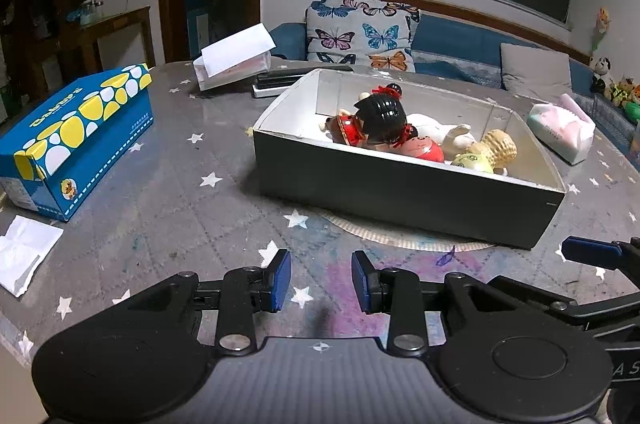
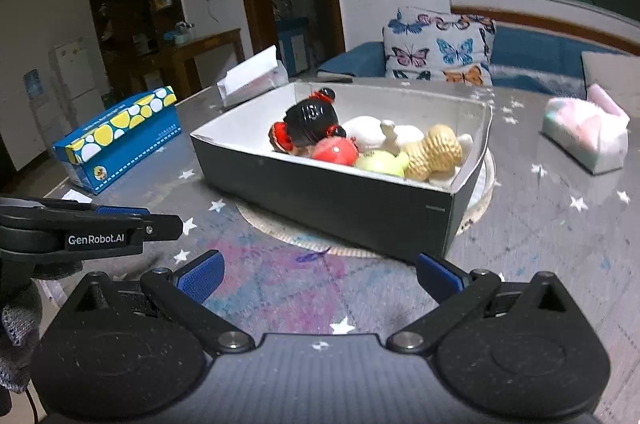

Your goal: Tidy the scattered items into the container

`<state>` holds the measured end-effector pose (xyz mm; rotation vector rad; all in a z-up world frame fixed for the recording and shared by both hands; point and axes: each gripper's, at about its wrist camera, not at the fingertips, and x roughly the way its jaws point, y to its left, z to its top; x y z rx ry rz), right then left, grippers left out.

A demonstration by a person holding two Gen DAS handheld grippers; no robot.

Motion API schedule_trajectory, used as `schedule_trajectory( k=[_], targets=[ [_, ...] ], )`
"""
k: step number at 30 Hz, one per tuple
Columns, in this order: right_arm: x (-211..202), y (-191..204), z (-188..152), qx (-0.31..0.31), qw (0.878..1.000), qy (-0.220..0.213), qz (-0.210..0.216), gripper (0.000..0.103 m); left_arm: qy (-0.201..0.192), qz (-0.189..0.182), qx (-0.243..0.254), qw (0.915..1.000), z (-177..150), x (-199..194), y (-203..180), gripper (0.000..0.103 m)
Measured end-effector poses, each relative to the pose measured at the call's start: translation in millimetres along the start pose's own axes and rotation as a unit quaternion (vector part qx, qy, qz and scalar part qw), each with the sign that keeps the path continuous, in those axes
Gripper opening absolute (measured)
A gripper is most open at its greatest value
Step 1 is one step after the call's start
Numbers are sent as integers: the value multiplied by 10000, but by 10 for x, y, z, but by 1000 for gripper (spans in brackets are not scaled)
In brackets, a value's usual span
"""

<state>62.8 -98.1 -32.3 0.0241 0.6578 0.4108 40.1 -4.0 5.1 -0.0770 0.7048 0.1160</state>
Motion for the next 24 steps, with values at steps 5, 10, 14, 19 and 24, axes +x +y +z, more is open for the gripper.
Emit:
schedule_trajectory(
  k=[5,10,14,19,24],
  targets=[
    [41,32,-7,34,9999,88,-81,103,43,2,2,10000,2,50,-6,35],
    [93,55,-4,73,9996,176,-195,103,39,25,35,10000,24,77,-16,35],
    [136,54,2,128,9994,227,-233,103,55,28,32,10000,42,114,-9,35],
    [183,44,10,185,9989,298,-322,103,84,36,65,9999,58,154,-13,35],
    [226,34,20,245,9983,355,-381,103,110,38,83,9999,76,191,-17,35]
  ],
)
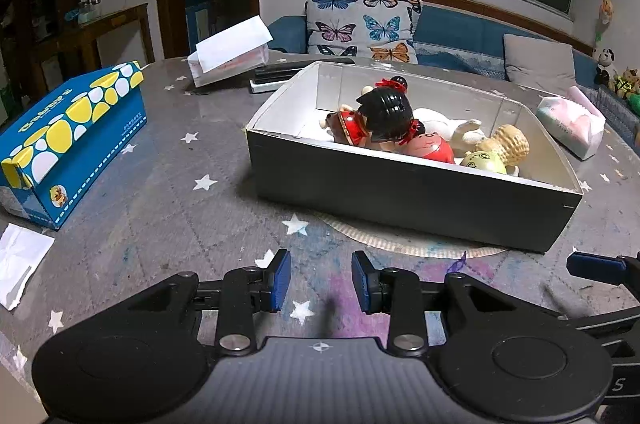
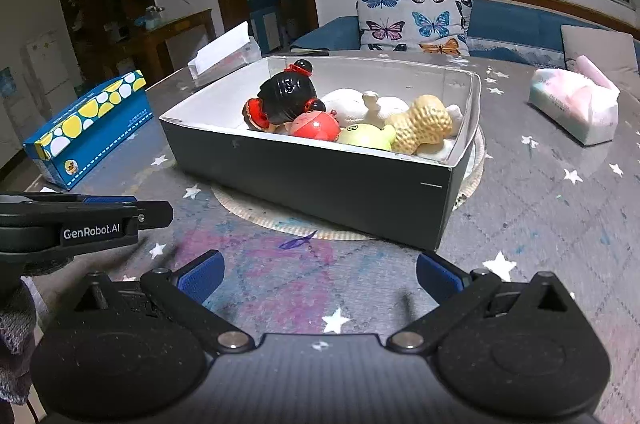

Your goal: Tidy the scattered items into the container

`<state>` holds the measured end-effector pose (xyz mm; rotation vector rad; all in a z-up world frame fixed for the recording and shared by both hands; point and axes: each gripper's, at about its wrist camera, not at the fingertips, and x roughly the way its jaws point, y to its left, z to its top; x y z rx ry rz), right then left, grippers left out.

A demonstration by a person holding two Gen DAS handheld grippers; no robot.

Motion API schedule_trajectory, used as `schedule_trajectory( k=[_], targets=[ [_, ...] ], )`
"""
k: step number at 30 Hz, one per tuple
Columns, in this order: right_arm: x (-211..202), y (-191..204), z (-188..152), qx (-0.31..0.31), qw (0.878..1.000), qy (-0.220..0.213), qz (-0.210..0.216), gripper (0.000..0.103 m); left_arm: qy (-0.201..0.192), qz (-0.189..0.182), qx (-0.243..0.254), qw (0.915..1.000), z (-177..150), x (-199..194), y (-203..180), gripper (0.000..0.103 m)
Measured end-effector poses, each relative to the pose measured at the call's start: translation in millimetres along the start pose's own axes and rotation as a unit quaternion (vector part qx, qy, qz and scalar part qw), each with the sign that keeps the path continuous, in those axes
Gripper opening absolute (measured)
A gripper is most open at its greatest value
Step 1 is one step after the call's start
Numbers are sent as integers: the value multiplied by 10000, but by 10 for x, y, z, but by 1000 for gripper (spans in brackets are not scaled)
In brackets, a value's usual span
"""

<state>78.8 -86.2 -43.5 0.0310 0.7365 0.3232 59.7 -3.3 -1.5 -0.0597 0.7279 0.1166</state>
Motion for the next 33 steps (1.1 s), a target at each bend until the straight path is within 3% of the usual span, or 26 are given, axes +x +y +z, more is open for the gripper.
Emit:
schedule_trajectory(
  k=[33],
  targets=[
    [242,-18,93,307,9988,275,-256,103,56,-31,240,9997,161,219,0,35]
  ],
)
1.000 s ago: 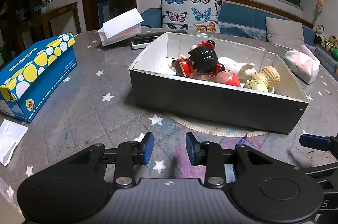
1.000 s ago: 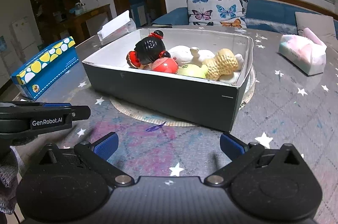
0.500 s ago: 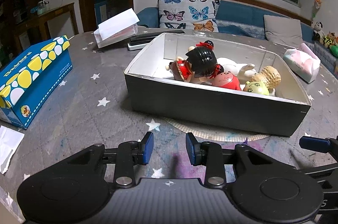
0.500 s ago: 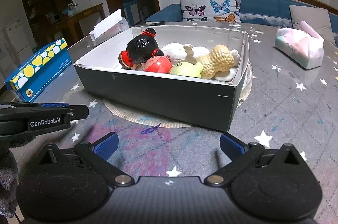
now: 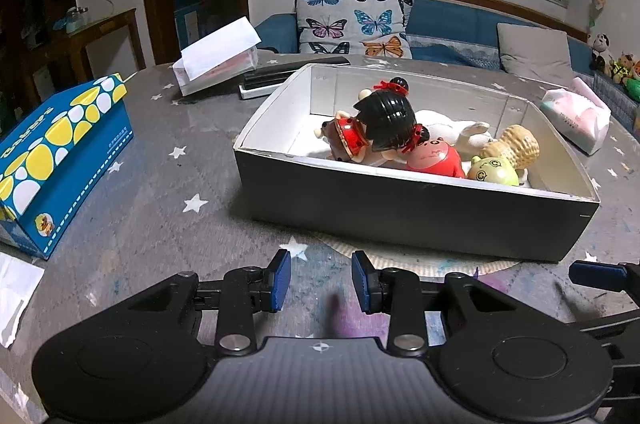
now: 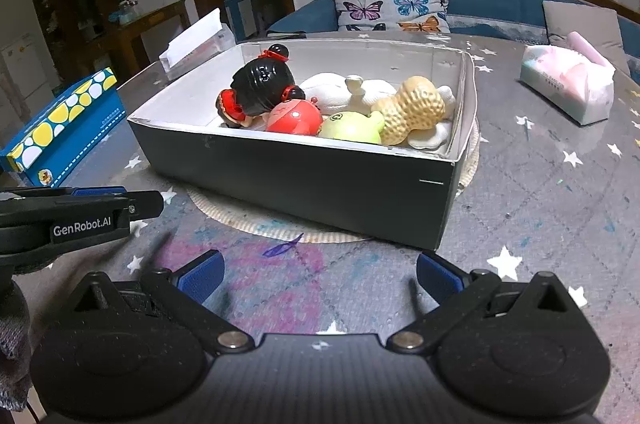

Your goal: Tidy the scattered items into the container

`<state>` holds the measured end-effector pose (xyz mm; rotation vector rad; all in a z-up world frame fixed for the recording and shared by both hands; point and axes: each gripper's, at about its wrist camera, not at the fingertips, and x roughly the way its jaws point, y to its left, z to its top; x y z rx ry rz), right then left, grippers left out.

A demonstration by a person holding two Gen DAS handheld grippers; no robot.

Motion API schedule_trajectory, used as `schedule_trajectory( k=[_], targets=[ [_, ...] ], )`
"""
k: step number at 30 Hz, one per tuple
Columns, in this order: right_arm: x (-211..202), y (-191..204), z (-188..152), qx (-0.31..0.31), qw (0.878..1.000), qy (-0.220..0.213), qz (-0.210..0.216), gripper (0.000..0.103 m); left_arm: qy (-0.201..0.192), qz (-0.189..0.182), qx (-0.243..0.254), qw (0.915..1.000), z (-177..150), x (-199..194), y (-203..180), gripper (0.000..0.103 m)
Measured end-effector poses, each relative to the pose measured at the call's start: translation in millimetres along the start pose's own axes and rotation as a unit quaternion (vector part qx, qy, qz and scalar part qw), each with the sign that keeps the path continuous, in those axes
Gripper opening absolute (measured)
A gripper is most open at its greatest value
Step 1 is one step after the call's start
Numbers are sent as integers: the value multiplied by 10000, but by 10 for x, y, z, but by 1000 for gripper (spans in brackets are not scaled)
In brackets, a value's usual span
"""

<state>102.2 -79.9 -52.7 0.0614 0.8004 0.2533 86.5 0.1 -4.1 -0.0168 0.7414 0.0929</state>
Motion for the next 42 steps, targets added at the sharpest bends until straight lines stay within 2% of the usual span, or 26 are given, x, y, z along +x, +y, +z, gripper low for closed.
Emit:
schedule_trajectory(
  k=[21,42],
  targets=[
    [209,17,76,213,9992,279,-190,103,153,-56,289,9995,97,203,-31,35],
    [287,53,148,308,9983,355,-355,103,184,-83,368,9991,157,316,-42,35]
  ],
)
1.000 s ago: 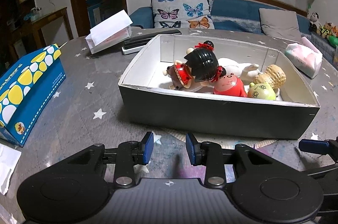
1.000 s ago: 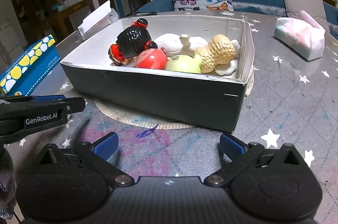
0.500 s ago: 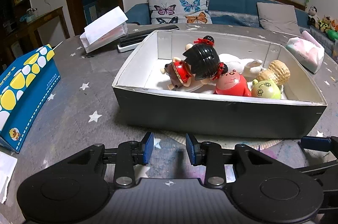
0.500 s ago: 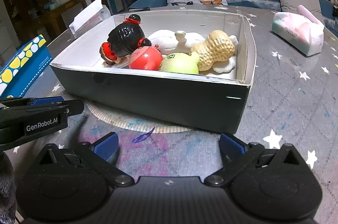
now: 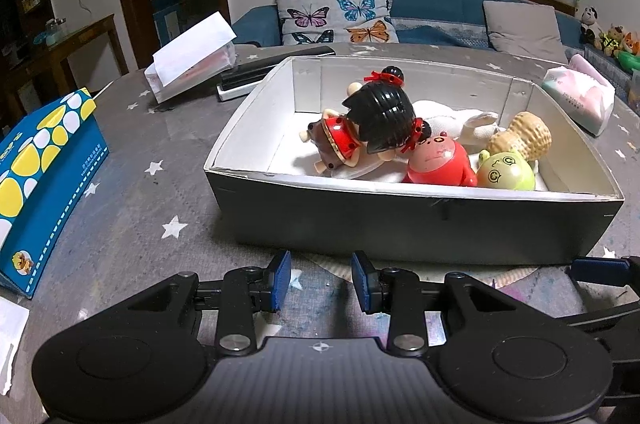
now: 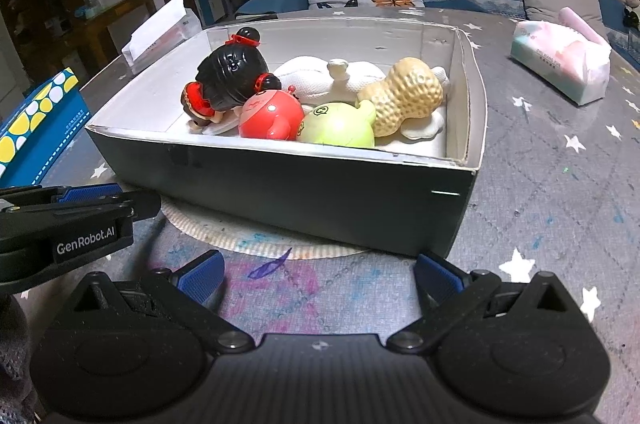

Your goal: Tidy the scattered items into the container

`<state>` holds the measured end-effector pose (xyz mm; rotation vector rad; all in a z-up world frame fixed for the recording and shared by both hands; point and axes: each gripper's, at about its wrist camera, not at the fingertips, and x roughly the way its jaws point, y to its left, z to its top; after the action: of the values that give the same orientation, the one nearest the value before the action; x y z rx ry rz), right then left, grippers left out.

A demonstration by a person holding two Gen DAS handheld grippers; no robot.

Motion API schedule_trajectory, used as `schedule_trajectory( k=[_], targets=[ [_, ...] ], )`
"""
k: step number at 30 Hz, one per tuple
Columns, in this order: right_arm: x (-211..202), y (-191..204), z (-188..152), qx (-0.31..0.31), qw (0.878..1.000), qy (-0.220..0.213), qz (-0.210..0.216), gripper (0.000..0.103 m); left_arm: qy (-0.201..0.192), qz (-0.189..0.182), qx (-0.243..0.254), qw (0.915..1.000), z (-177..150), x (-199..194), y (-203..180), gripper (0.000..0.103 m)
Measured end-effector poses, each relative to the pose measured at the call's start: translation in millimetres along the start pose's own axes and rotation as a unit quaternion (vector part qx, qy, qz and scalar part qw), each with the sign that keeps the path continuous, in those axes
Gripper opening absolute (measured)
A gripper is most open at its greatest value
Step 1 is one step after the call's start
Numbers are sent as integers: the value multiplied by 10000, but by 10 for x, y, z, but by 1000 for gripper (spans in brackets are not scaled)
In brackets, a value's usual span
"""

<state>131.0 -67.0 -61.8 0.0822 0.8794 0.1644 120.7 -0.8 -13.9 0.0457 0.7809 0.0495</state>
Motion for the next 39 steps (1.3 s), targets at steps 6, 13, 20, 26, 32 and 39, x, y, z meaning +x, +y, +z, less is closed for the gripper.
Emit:
schedule_trajectory(
  k=[6,13,20,26,32,39],
  targets=[
    [-1,-1,1,3,10000,3,-5,103,-2,-7,-5,10000,2,8,4,35],
    [2,0,-1,11,10000,22,-31,103,0,-11,-3,10000,3,8,10,35],
    [4,11,2,24,10000,37,-59,103,-10,-6,-2,10000,7,12,18,35],
    [5,20,3,15,10000,46,-69,103,-10,-21,1,10000,14,10,8,35],
    [4,25,2,27,10000,47,-72,103,-8,-51,0,10000,20,13,1,35],
    [5,27,1,27,10000,46,-70,103,0,-82,-41,10000,17,23,3,35]
  ],
)
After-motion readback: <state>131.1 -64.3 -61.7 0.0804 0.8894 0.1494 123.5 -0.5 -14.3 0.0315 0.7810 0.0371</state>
